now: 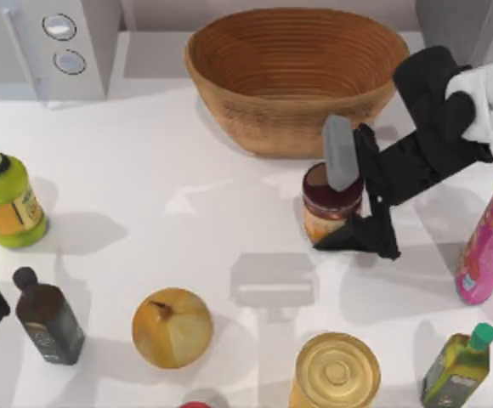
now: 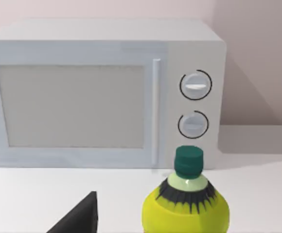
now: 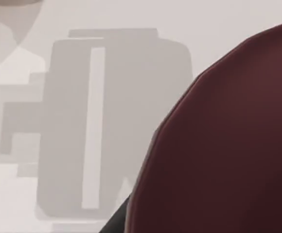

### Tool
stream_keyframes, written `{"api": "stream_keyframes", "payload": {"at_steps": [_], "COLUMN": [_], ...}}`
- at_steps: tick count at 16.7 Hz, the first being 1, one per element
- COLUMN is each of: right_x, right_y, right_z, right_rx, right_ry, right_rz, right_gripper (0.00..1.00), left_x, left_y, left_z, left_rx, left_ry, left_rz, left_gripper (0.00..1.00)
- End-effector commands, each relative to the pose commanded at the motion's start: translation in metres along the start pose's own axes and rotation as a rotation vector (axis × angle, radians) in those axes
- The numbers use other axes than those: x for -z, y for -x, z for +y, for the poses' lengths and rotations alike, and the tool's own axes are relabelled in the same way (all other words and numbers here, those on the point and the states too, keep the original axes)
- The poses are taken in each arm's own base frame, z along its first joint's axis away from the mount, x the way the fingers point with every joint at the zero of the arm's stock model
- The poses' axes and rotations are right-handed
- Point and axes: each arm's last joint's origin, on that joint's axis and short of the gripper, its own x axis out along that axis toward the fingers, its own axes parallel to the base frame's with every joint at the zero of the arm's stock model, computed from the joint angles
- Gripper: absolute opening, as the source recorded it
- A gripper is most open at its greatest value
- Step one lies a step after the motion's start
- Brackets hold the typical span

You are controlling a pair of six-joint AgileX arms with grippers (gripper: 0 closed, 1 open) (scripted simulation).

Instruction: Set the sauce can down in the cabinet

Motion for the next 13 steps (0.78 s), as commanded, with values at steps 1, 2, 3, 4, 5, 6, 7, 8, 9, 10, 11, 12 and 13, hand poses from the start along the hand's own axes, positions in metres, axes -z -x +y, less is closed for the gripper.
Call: {"api": "stream_keyframes", "payload": {"at_steps": [1,2,3,4,5,6,7,8,9,10,11,12,13], "right_x": [-0.006,-0.013,-0.019,-0.026,-0.033,-0.039,-0.045,-0.050,-0.056,-0.061,-0.066,-0.070,-0.074], "right_y": [0.007,0.015,0.023,0.031,0.040,0.048,0.056,0.063,0.069,0.075,0.080,0.085,0.089], "right_z": [-0.002,-0.003,-0.005,-0.005,-0.006,-0.005,-0.005,-0.004,-0.002,-0.001,0.001,0.003,0.005], "right_rx": [0.007,0.015,0.022,0.029,0.035,0.039,0.043,0.044,0.045,0.045,0.044,0.042,0.041], "right_ry": [0.005,0.010,0.014,0.018,0.020,0.021,0.021,0.020,0.019,0.018,0.018,0.018,0.019], "right_rz": [-0.004,-0.008,-0.011,-0.014,-0.017,-0.018,-0.019,-0.019,-0.019,-0.019,-0.018,-0.017,-0.017], "right_gripper": [0.00,0.00,0.00,0.00,0.00,0.00,0.00,0.00,0.00,0.00,0.00,0.00,0.00], "left_x": [0.000,0.000,0.000,0.000,0.000,0.000,0.000,0.000,0.000,0.000,0.000,0.000,0.000], "left_y": [0.000,0.000,0.000,0.000,0.000,0.000,0.000,0.000,0.000,0.000,0.000,0.000,0.000], "left_z": [0.000,0.000,0.000,0.000,0.000,0.000,0.000,0.000,0.000,0.000,0.000,0.000,0.000], "left_rx": [0.000,0.000,0.000,0.000,0.000,0.000,0.000,0.000,0.000,0.000,0.000,0.000,0.000], "left_ry": [0.000,0.000,0.000,0.000,0.000,0.000,0.000,0.000,0.000,0.000,0.000,0.000,0.000], "left_rz": [0.000,0.000,0.000,0.000,0.000,0.000,0.000,0.000,0.000,0.000,0.000,0.000,0.000], "left_gripper": [1.00,1.00,1.00,1.00,1.00,1.00,1.00,1.00,1.00,1.00,1.00,1.00,1.00]}}
